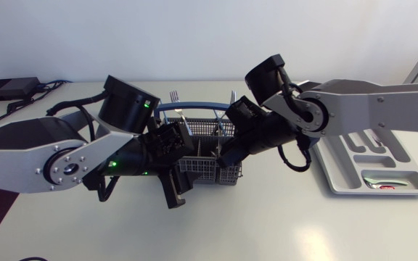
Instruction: Sort the cutlery from the basket into the organizer compartments.
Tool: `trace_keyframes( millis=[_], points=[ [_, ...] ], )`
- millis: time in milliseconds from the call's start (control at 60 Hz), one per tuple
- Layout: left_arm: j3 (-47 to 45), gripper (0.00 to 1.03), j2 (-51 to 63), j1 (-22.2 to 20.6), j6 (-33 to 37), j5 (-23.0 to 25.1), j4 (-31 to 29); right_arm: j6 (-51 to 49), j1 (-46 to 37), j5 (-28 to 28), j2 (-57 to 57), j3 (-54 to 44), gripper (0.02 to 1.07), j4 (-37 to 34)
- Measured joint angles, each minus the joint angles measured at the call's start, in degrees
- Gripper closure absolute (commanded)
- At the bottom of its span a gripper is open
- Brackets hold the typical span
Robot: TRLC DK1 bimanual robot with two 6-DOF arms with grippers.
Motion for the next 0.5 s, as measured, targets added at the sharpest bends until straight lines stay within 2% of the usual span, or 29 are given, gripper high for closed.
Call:
trace_keyframes(
  millis=[350,417,500],
  points=[
    [-1.0,0.29,-0.4,0.0,0.0,0.0,0.2,0.2,0.7,3.3,2.6,1.1,0.80,0.6],
    [-1.0,0.29,-0.4,0.0,0.0,0.0,0.2,0.2,0.7,4.2,3.0,1.2,0.83,0.6],
    [-1.0,0.29,-0.5,0.0,0.0,0.0,0.2,0.2,0.7,4.4,3.5,1.6,0.92,0.5]
  ],
)
